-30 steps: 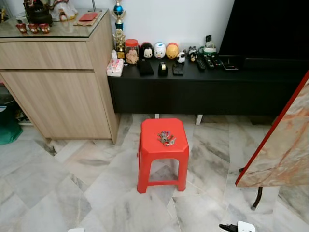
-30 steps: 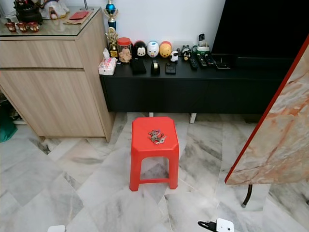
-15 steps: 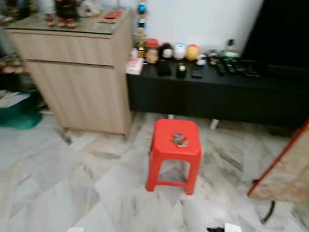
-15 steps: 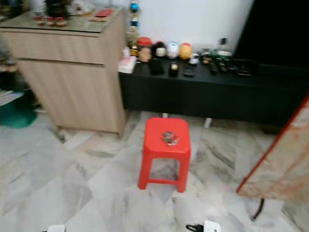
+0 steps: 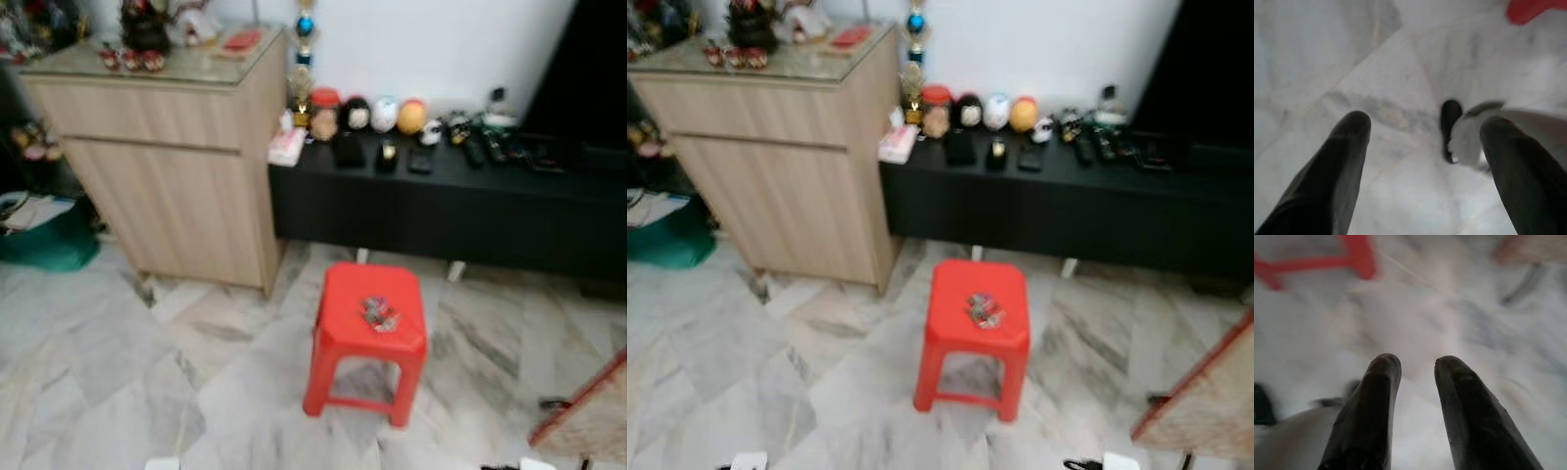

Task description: Hang keys on a hook

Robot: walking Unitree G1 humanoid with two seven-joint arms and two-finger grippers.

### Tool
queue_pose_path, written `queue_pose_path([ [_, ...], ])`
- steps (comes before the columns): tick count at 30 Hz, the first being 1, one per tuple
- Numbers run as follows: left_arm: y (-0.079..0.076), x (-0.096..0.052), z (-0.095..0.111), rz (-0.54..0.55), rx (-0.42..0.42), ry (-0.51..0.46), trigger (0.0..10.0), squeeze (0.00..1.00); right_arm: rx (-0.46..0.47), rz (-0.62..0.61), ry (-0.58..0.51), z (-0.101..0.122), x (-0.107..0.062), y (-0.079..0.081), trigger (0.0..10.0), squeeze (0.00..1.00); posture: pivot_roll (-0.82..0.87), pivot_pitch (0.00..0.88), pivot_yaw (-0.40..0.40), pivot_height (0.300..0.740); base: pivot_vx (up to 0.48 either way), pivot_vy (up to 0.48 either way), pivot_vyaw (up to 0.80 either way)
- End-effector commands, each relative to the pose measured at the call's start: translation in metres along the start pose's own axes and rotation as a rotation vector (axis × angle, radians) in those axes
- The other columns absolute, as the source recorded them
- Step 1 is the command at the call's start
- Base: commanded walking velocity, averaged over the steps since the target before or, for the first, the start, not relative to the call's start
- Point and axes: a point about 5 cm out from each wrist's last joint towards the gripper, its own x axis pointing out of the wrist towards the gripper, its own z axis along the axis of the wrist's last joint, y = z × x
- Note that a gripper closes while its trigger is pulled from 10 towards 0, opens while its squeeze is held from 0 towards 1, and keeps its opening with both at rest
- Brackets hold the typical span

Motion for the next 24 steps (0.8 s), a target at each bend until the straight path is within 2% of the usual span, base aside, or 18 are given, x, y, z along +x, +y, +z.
queue_pose_path([
  [1, -0.004, 0.001, 0.001, -0.01, -0.004, 0.001, 10.0, 0.0, 0.019, -0.029, 0.005, -0.007, -0.004, -0.017, 10.0, 0.0, -0.04, 0.0, -0.041, 0.74, 0.33, 0.0, 0.0],
  [4, -0.004, 0.001, 0.001, -0.01, -0.004, 0.001, 10.0, 0.0, 0.021, -0.039, 0.002, -0.008, -0.006, -0.029, 10.0, 0.0, -0.04, 0.0, -0.041, 0.74, 0.33, 0.0, 0.0],
  [6, -0.005, 0.001, 0.001, -0.011, -0.003, 0.001, 10.0, 0.0, 0.023, -0.017, -0.01, -0.001, -0.002, -0.009, 10.0, 0.0, -0.04, 0.0, -0.042, 0.74, 0.326, 0.0, 0.0],
  [7, -0.004, 0.001, 0.001, -0.01, -0.004, 0.001, 10.0, 0.0, 0.016, 0.02, -0.019, 0.003, 0.003, 0.021, 10.0, 0.0, -0.04, 0.0, -0.041, 0.74, 0.326, 0.0, 0.0],
  [9, -0.004, 0.001, 0.001, -0.01, -0.004, 0.001, 10.0, 0.0, 0.014, 0.034, -0.021, 0.004, 0.004, 0.032, 10.0, 0.0, -0.04, 0.0, -0.042, 0.74, 0.326, 0.0, 0.0],
  [12, -0.004, 0.001, 0.001, -0.01, -0.003, 0.001, 10.0, 0.0, 0.015, 0.04, -0.024, 0.005, 0.004, 0.032, 10.0, 0.0, -0.04, 0.0, -0.043, 0.74, 0.324, 0.0, 0.0],
  [14, -0.004, 0.001, 0.001, -0.011, -0.003, 0.001, 10.0, 0.0, 0.016, 0.07, -0.038, 0.009, 0.004, 0.041, 10.0, 0.0, -0.04, 0.0, -0.043, 0.74, 0.324, 0.0, 0.0],
  [18, -0.005, 0.001, 0.001, -0.013, 0.0, 0.001, 10.0, 0.0, -0.023, 0.083, -0.044, 0.011, 0.005, 0.046, 10.0, 0.0, -0.04, 0.0, -0.041, 0.74, 0.32, 0.0, 0.0],
  [24, -0.005, 0.001, 0.001, -0.014, 0.003, 0.002, 10.0, 0.0, -0.027, 0.069, -0.041, 0.007, 0.004, 0.034, 10.0, 0.0, -0.04, 0.0, -0.044, 0.74, 0.195, 0.0, 0.3],
])
